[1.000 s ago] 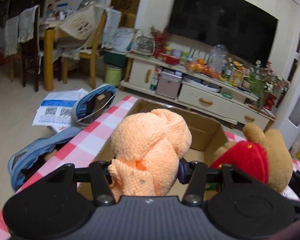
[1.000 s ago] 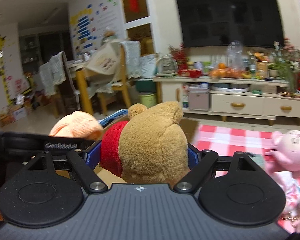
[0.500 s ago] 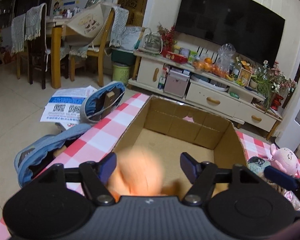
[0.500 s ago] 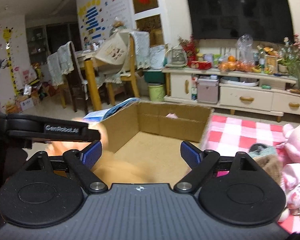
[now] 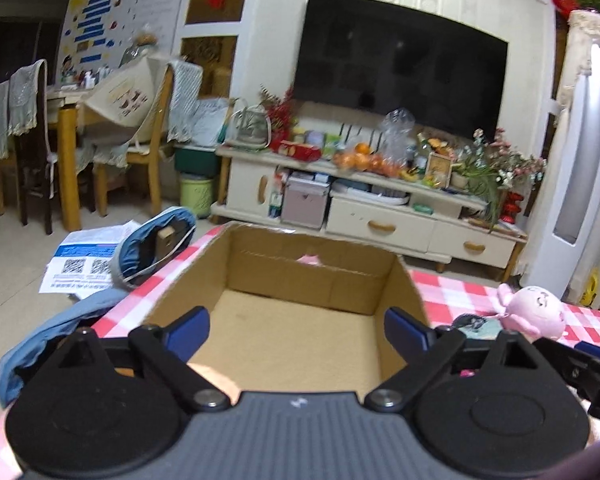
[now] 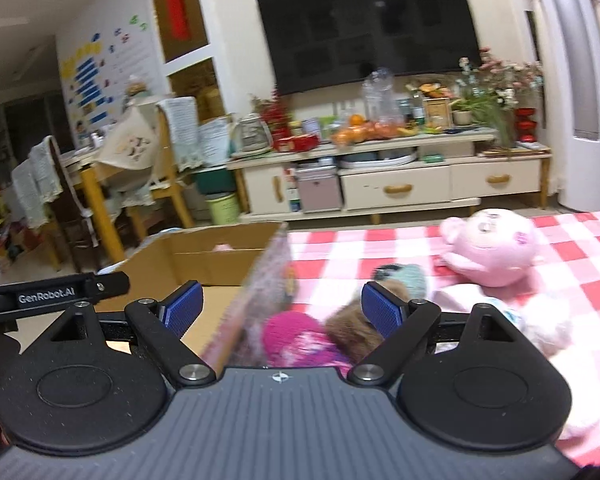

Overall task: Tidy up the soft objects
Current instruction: 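Move both open tools back to the soft-toy pile on the table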

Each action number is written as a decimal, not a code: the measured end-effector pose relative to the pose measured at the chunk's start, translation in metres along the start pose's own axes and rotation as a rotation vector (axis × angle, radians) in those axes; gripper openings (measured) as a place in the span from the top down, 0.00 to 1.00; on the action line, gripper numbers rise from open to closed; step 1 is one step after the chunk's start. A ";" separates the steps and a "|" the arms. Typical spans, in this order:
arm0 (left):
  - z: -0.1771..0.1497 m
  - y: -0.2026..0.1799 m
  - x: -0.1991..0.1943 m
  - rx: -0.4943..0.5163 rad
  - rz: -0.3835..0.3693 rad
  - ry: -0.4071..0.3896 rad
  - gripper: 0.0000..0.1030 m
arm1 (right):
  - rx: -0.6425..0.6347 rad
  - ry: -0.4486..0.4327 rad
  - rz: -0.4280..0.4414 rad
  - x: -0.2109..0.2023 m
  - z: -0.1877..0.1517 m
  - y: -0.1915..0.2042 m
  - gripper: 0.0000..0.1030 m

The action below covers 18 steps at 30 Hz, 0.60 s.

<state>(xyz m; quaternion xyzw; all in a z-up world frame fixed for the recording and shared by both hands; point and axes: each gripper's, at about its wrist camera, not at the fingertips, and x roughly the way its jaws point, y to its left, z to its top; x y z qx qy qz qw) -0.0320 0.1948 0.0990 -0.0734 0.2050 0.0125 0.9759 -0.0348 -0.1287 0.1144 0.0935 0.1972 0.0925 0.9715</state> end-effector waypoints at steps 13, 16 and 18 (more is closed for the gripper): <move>-0.008 -0.021 0.011 0.113 0.057 -0.063 0.09 | 0.032 -0.005 -0.109 -0.010 -0.009 -0.026 0.00; -0.006 -0.014 0.012 0.119 0.095 -0.062 0.09 | 0.027 -0.008 -0.146 -0.013 -0.011 -0.031 0.00; -0.004 -0.010 0.014 0.145 0.135 -0.059 0.09 | 0.015 -0.010 -0.171 -0.014 -0.012 -0.035 0.00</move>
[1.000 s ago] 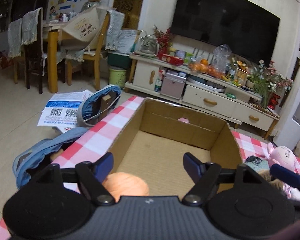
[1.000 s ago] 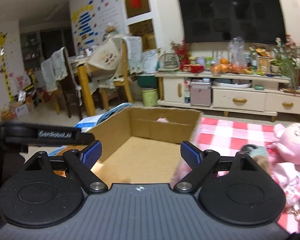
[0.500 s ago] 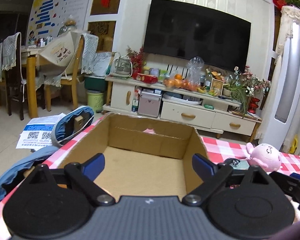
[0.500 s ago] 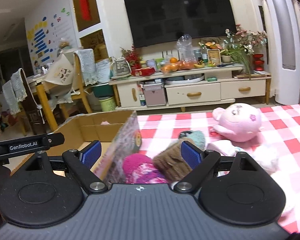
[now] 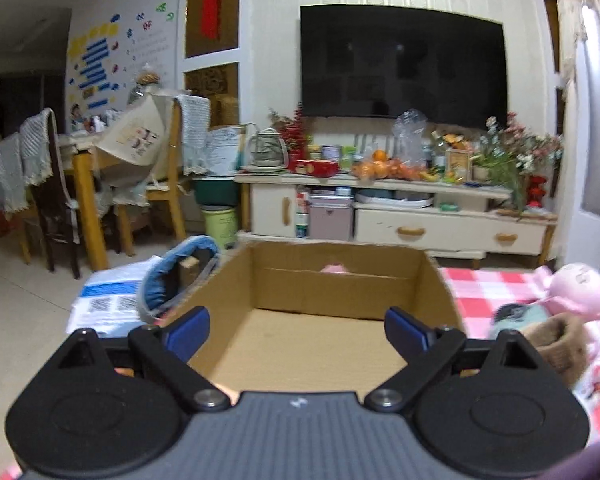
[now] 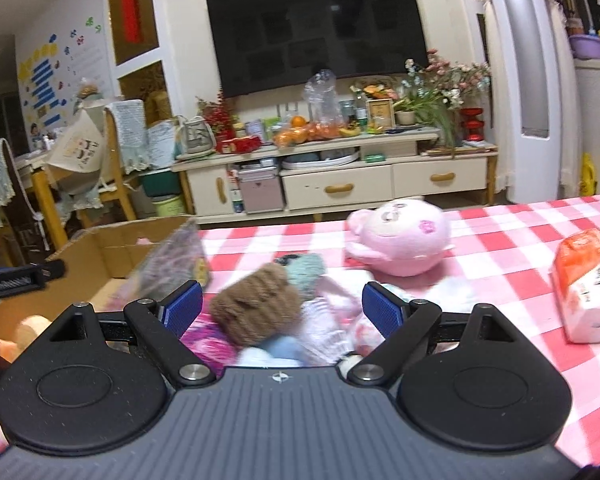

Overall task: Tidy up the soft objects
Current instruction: 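Move both open tools back to the soft-toy pile on the table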

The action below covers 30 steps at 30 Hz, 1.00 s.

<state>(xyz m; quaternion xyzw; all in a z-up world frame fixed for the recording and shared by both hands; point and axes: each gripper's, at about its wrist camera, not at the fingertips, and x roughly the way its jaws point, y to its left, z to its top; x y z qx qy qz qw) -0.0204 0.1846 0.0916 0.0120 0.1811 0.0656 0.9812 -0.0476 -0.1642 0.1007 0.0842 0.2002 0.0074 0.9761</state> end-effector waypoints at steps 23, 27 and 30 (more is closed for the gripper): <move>0.014 -0.054 -0.027 0.042 -0.160 0.000 0.05 | 0.047 0.031 -0.145 0.011 -0.012 -0.027 0.00; 0.009 -0.076 -0.033 0.082 -0.232 0.033 0.05 | 0.067 0.042 -0.165 0.012 -0.013 -0.029 0.00; 0.004 -0.091 -0.035 0.114 -0.284 0.064 0.05 | 0.076 0.050 -0.183 0.013 -0.015 -0.034 0.00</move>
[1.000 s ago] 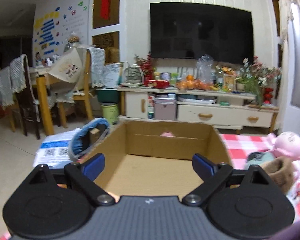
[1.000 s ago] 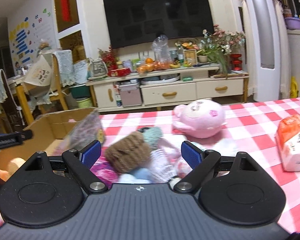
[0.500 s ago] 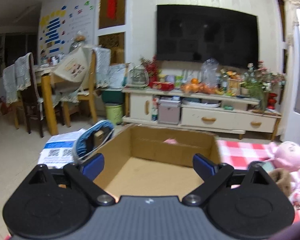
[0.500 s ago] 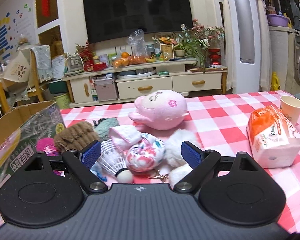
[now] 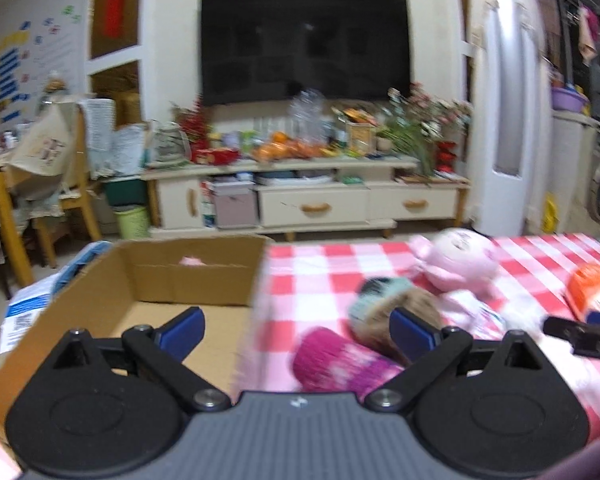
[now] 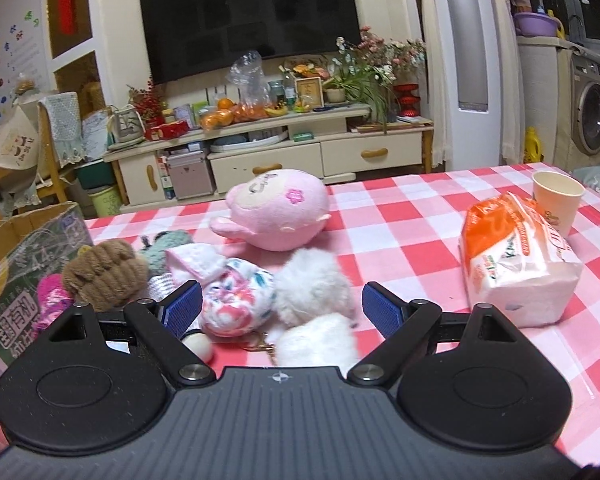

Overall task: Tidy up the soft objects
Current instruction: 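Move both open tools back to the soft-toy pile on the table, then grasp the light blue fluffy wristband with the left tool while the right tool grasps the white fluffy sock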

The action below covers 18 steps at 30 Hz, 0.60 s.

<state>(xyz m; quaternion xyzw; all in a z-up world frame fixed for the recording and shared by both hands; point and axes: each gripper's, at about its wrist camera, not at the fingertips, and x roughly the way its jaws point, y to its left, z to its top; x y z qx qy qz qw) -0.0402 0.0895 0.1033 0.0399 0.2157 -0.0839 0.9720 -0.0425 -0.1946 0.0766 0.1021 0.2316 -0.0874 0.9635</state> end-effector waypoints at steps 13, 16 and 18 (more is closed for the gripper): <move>-0.029 -0.050 0.014 0.040 -0.181 0.179 0.06 | 0.059 0.049 -0.011 0.011 -0.008 -0.020 0.00; -0.037 -0.061 0.017 0.059 -0.192 0.207 0.08 | 0.043 0.075 0.007 0.015 -0.012 -0.018 0.00; -0.042 -0.066 0.018 0.067 -0.202 0.227 0.08 | 0.034 0.099 0.017 0.019 -0.015 -0.016 0.00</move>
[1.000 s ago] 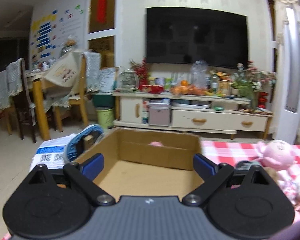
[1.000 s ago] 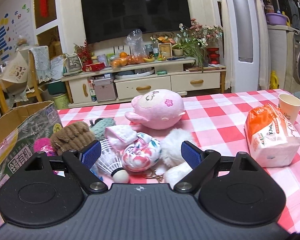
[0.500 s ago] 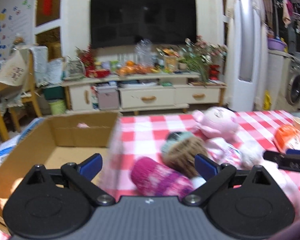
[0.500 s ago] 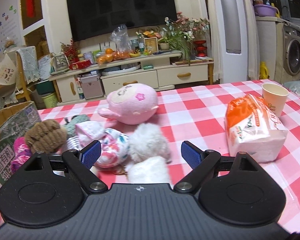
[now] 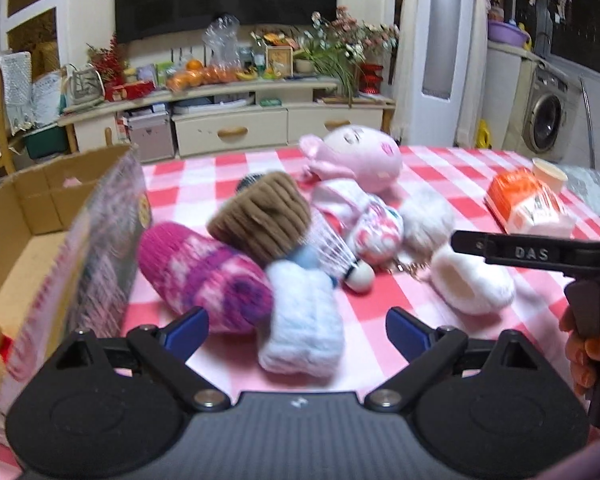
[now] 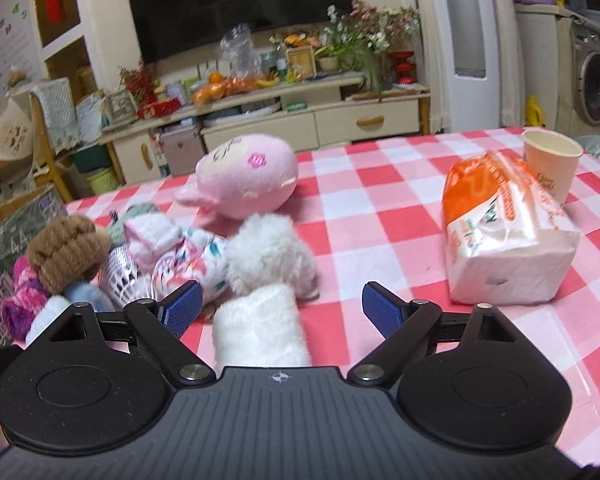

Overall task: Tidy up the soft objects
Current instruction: 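Grasp the light blue fluffy wristband with the left tool while the right tool grasps the white fluffy sock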

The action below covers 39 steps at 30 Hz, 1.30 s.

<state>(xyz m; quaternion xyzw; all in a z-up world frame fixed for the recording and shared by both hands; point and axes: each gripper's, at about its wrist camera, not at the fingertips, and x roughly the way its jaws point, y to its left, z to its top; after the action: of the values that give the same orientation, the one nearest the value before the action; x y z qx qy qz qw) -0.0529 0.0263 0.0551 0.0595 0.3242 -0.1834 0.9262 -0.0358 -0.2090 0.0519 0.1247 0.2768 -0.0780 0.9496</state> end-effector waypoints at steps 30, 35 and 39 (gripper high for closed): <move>0.001 -0.012 0.058 -0.015 0.094 0.106 0.57 | -0.061 0.122 0.046 0.021 -0.010 -0.008 0.19; 0.001 -0.014 0.056 -0.007 0.086 0.097 0.60 | -0.102 0.123 0.046 0.021 -0.011 -0.002 0.45; 0.004 -0.013 0.054 -0.016 0.064 0.094 0.62 | -0.117 0.108 0.042 0.021 -0.011 0.001 0.47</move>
<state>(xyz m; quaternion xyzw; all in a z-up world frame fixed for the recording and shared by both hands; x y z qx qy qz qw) -0.0166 -0.0028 0.0246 0.0709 0.3667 -0.1478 0.9158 -0.0238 -0.2070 0.0322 0.0787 0.3291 -0.0348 0.9404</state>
